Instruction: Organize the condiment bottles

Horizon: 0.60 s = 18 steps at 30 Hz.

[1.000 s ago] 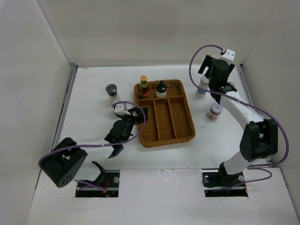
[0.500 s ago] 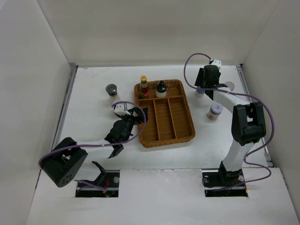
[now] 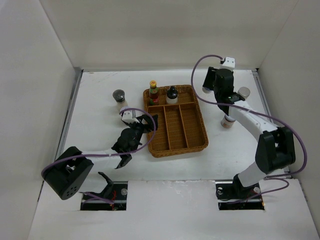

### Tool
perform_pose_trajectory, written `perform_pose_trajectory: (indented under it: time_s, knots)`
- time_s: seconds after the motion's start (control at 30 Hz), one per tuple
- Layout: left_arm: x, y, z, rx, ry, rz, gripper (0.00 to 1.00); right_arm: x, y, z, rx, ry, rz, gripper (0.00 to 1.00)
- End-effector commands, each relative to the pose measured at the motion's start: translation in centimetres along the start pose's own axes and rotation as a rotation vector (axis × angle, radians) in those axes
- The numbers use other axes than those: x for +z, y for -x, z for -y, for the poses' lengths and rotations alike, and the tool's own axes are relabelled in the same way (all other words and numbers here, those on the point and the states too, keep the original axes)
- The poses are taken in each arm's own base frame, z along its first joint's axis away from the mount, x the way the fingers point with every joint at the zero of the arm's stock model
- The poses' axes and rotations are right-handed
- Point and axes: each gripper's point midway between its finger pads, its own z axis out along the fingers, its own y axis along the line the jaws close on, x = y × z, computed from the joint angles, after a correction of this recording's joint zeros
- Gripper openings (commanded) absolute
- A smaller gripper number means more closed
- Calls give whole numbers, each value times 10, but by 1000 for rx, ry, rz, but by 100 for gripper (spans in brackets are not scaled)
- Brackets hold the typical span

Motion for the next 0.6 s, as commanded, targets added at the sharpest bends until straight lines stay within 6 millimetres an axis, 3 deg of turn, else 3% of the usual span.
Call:
perform_pose_trajectory:
  time_s: [0.0, 0.2, 0.33, 0.47, 0.57]
  knots:
    - [3, 18, 16, -41, -46, 57, 85, -33, 84, -58, 100, 183, 237, 54]
    - [2, 20, 13, -40, -37, 64, 84, -24, 59, -112, 84, 288, 177, 55]
    - [2, 23, 11, -38, -29, 72, 84, -7, 25, -142, 48, 332, 113, 55]
    - [1, 23, 11, -39, -31, 71, 84, 13, -16, -150, 1, 313, 42, 55]
    - [3, 22, 8, -33, -20, 68, 84, 19, -30, -147, -19, 292, 21, 55]
